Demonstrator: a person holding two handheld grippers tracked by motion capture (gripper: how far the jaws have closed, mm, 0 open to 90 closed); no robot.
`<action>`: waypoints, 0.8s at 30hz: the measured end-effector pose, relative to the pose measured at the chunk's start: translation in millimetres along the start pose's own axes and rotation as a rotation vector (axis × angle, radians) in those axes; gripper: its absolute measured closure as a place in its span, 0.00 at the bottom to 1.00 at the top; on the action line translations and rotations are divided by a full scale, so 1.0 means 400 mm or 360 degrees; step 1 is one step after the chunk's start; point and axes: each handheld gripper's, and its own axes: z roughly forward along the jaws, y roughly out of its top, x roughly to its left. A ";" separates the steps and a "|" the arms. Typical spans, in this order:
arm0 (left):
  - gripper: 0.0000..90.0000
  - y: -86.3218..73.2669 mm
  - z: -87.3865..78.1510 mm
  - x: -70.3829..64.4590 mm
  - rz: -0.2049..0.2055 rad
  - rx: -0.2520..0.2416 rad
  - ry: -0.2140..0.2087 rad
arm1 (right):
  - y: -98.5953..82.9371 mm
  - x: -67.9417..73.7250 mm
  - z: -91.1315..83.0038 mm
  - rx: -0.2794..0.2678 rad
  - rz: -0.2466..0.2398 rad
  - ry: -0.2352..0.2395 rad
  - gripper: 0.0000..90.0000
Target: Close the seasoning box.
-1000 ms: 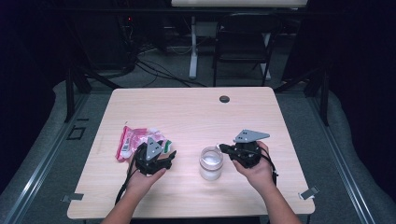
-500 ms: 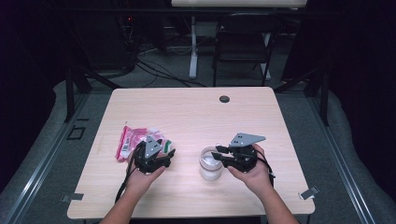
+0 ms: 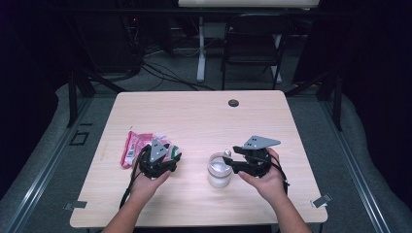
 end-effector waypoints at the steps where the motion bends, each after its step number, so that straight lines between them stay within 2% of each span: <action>1: 0.48 0.003 -0.001 0.005 -0.0010 -0.0005 0.0004 | 0.000 -0.005 -0.003 -0.0004 0.0021 -0.0022 0.47; 5: 0.47 0.013 -0.003 0.031 -0.0120 -0.0011 -0.0005 | -0.009 -0.031 -0.020 0.0006 0.0084 -0.0097 0.45; 11: 0.47 0.008 0.000 0.073 -0.0230 -0.0013 0.0006 | -0.047 -0.082 -0.047 0.0014 0.0162 -0.0220 0.44; 15: 0.47 0.000 0.007 0.091 -0.0218 0.0008 0.0047 | -0.081 -0.116 -0.053 0.0025 0.0221 -0.0292 0.45; 17: 0.47 -0.004 0.015 0.098 -0.0245 0.0009 0.0049 | -0.099 -0.129 -0.052 0.0027 0.0245 -0.0323 0.45; 22: 0.47 -0.016 0.035 0.104 -0.0259 0.0042 0.0046 | -0.139 -0.150 -0.041 0.0053 0.0281 -0.0391 0.45; 24: 0.47 -0.019 0.040 0.105 -0.0258 0.0054 0.0045 | -0.153 -0.158 -0.035 0.0076 0.0298 -0.0391 0.45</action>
